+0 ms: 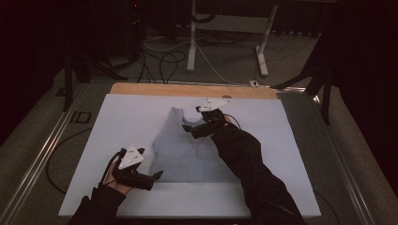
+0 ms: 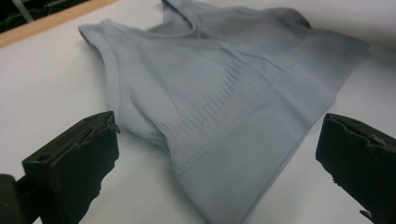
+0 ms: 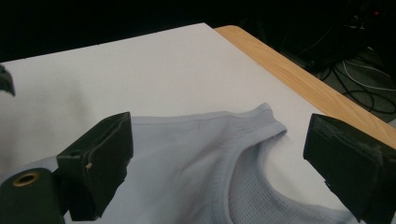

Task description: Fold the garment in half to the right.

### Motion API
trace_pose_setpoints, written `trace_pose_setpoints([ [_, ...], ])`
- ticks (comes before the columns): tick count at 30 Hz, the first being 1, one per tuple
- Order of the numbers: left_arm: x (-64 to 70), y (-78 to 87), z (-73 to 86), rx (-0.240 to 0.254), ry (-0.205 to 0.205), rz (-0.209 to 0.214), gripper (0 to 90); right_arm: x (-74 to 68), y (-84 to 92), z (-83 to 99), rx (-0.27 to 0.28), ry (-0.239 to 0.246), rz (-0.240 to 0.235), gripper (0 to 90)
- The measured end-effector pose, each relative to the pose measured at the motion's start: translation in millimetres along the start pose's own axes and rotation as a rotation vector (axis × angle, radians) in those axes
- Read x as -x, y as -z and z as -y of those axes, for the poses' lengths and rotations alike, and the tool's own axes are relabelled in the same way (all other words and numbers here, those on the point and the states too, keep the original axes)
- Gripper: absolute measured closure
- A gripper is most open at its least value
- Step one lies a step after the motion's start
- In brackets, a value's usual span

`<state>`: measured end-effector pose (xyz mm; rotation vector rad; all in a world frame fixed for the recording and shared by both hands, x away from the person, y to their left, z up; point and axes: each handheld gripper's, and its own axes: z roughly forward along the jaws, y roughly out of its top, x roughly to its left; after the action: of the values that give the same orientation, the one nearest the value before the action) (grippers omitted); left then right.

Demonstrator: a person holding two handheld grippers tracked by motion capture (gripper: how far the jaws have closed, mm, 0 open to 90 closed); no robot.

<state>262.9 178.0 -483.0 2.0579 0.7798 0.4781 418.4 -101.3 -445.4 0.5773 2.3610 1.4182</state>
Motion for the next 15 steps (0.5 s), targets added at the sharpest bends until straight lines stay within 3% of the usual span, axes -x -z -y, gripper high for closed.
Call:
trace_pose_setpoints([
  [3, 0.7, -4.1, 2.6, -0.001, 0.000, 0.042, 0.2, -0.6, -8.6, -2.1, -0.006, -0.001, -0.009, 8.4],
  [10, -3.9, -16.0, 9.1, -0.053, 0.026, 0.025, 0.3, -1.6, -24.4, -3.3, -0.021, 0.003, -0.022, 8.4],
  [15, -6.4, -19.6, 11.8, -0.098, 0.019, 0.015, 0.3, -1.9, -32.6, -3.5, -0.034, 0.011, -0.027, 8.4],
])
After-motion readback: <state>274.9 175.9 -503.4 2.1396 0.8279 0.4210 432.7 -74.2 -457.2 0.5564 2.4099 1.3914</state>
